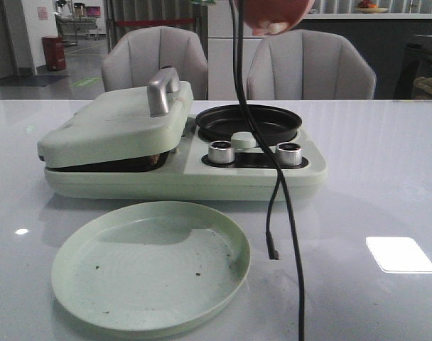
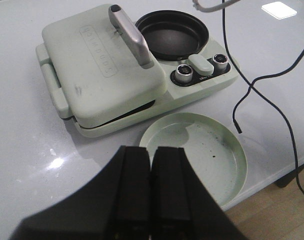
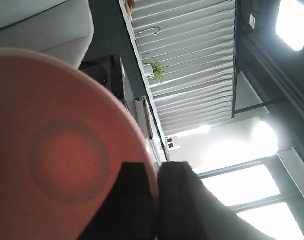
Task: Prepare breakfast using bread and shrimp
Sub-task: 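Lift the pink bowl with the right gripper and tip shrimp into the pan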
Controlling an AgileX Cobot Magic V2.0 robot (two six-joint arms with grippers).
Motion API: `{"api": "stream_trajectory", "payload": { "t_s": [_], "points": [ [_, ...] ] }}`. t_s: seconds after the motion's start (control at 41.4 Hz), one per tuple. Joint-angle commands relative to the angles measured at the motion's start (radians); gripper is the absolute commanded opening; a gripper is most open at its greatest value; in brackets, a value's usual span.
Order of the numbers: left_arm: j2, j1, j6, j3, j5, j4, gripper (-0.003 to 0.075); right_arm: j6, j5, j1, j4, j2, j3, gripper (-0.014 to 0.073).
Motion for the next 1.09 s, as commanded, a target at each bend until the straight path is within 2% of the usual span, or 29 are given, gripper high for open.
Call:
{"api": "stream_trajectory", "payload": {
  "t_s": [0.0,0.145,0.314,0.58,0.677,0.75,0.895,0.967,1.064],
  "points": [
    [0.000,-0.010,0.002,-0.026,-0.061,-0.042,0.0101,-0.002,0.062,-0.001,-0.109,-0.085,-0.035,0.0050],
    [0.000,-0.010,0.002,-0.026,-0.061,-0.042,0.0101,-0.001,0.061,-0.001,-0.026,-0.019,-0.032,0.0050],
    [0.000,-0.010,0.002,-0.026,-0.061,-0.042,0.0101,0.010,0.065,0.002,-0.030,0.046,-0.024,0.0050],
    [0.000,-0.010,0.002,-0.026,-0.061,-0.042,0.0101,0.010,0.090,0.002,-0.033,-0.020,-0.025,0.0050],
    [0.000,-0.010,0.002,-0.026,-0.061,-0.042,0.0101,0.010,0.120,0.002,0.013,-0.073,-0.025,0.0050],
    [0.000,-0.010,0.002,-0.026,-0.061,-0.042,0.0101,0.010,0.133,-0.003,0.124,-0.129,-0.025,0.0050],
    [0.000,-0.010,0.002,-0.026,-0.061,-0.042,0.0101,0.010,0.110,-0.065,0.553,-0.288,-0.019,0.0050],
    [0.000,-0.010,0.002,-0.026,-0.061,-0.042,0.0101,0.009,0.086,-0.118,0.695,-0.360,0.016,0.0050],
    [0.000,-0.010,0.002,-0.026,-0.061,-0.042,0.0101,0.008,0.079,-0.195,0.810,-0.454,0.108,0.0050]
  ]
}}
